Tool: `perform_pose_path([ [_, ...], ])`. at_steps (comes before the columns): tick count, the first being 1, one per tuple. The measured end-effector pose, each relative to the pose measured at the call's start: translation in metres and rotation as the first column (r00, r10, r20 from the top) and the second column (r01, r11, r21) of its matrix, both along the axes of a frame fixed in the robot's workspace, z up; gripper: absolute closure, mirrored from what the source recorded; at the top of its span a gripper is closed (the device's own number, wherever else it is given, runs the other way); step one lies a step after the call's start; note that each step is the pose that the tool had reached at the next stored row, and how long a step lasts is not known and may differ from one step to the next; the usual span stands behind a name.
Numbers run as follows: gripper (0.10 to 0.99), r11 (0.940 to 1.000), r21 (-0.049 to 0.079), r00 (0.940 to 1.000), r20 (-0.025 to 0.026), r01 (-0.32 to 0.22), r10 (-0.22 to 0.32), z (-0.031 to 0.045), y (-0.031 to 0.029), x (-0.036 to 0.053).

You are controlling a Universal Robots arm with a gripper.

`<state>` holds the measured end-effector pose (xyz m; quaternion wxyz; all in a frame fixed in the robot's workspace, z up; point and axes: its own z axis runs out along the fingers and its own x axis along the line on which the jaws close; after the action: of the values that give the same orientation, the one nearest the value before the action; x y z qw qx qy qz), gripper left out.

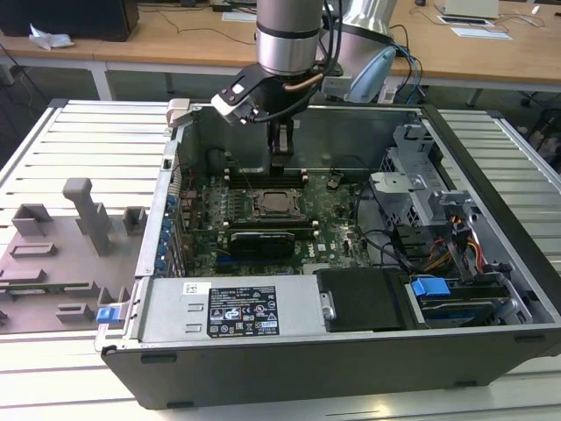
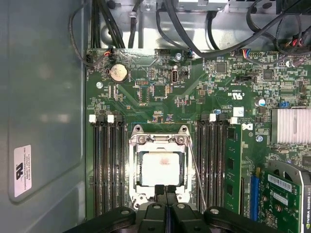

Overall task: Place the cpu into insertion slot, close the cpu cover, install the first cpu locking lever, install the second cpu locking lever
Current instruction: 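Close the cpu cover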

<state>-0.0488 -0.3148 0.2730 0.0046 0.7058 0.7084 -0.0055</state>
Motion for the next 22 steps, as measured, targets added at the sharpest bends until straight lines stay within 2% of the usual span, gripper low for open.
perform_pose_path([
  [11,0.98,1.0,0.0,1.0,0.0,0.0,0.0,0.006,0.0,0.0],
  [19,0.98,1.0,0.0,1.0,0.0,0.0,0.0,0.0155,0.0,0.0],
  [22,0.98,1.0,0.0,1.0,0.0002,0.0,0.0,0.0167,0.0,0.0],
])
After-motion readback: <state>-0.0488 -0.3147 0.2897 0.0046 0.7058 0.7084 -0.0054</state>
